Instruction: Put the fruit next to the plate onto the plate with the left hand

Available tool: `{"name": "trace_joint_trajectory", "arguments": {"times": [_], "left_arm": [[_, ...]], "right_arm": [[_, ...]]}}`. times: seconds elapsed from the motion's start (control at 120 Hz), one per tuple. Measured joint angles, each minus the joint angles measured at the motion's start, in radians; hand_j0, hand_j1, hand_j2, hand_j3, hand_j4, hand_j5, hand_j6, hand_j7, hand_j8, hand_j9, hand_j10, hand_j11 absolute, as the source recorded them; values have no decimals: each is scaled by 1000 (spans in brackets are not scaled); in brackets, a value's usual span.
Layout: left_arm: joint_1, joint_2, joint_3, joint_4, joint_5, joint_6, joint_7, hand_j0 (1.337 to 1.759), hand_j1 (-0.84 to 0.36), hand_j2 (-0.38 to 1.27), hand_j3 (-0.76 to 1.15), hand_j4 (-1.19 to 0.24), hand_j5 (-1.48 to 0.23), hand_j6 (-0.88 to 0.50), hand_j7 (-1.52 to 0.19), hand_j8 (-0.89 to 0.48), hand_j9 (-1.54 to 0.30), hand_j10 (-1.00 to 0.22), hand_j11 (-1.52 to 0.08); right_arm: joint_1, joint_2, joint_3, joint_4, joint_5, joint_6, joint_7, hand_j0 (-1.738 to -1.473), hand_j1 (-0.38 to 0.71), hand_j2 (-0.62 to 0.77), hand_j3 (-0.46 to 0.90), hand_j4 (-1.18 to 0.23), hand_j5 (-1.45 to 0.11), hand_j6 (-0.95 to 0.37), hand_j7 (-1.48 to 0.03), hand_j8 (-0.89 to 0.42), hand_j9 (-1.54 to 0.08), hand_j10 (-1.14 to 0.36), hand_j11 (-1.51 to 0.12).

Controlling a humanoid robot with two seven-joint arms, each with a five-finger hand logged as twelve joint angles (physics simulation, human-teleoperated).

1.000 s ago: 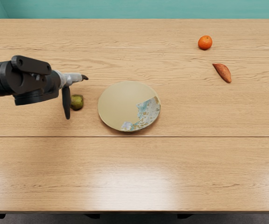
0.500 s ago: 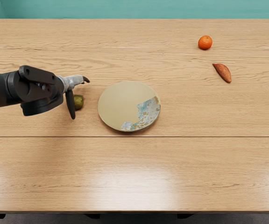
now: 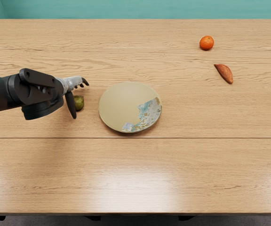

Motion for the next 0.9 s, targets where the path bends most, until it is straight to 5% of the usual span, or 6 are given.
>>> {"name": "trace_joint_trajectory", "arguments": {"times": [0.9], "left_arm": [[25,-25,3,-1,-37,89,0,1658,55,50,0,-246,-319,-246,-319,-246,-319,-246,-319]], "right_arm": [[0,0,0,0,0,0,0,-1658,-349,0,0,0,0,0,0,0,0,0,0]]}}
